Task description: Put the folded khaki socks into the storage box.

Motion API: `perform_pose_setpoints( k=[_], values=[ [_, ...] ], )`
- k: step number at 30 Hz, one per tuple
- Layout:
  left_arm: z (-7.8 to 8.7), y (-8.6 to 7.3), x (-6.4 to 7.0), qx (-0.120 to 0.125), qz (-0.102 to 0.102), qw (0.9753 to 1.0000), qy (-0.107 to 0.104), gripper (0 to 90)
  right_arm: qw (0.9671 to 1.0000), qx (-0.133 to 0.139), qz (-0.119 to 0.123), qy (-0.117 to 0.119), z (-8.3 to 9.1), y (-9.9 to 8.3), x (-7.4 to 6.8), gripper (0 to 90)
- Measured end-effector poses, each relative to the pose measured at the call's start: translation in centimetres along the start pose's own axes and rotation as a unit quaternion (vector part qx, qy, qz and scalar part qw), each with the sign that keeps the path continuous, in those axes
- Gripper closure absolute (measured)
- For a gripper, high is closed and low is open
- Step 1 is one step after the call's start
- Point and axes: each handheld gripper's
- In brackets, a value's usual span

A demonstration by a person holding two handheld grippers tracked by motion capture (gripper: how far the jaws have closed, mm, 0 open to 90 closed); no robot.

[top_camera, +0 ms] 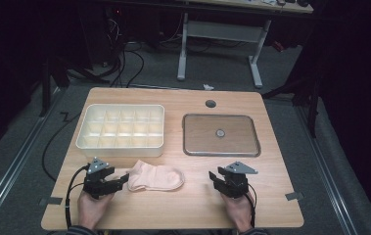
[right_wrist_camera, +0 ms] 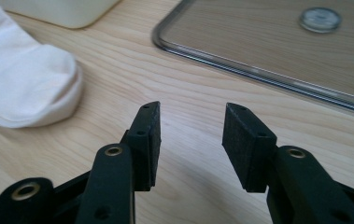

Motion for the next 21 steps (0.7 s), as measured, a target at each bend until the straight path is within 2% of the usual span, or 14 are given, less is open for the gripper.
perform_pose_setpoints(
  k=[6, 12, 15, 21],
  values=[
    [-0.5, 0.2, 0.6, -0.005, 0.002, 1.0000, -0.004, 32.2, 0.9994, -0.006, 0.016, 0.029, -1.2, 0.7, -1.7, 57.4],
    [-0.7, 0.3, 1.0, -0.006, -0.005, 1.0000, -0.004, 33.1, 0.9979, -0.011, 0.030, 0.057, -2.7, 1.4, -3.3, 57.5],
    [-0.9, 0.3, 1.2, -0.010, -0.003, 0.9999, -0.003, 33.2, 0.9973, -0.012, 0.033, 0.065, -3.2, 1.6, -3.8, 57.4],
    [-1.1, 0.3, 1.8, -0.012, -0.014, 0.9998, 0.000, 34.4, 0.9955, -0.020, 0.040, 0.083, -4.7, 1.9, -4.9, 57.2]
  ],
)
Point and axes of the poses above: each handheld gripper's, and its own axes: z roughly backward along the jaws, y roughly out of its top, x roughly to its right, and after that the axes turned 15 degrees about y, right-handed
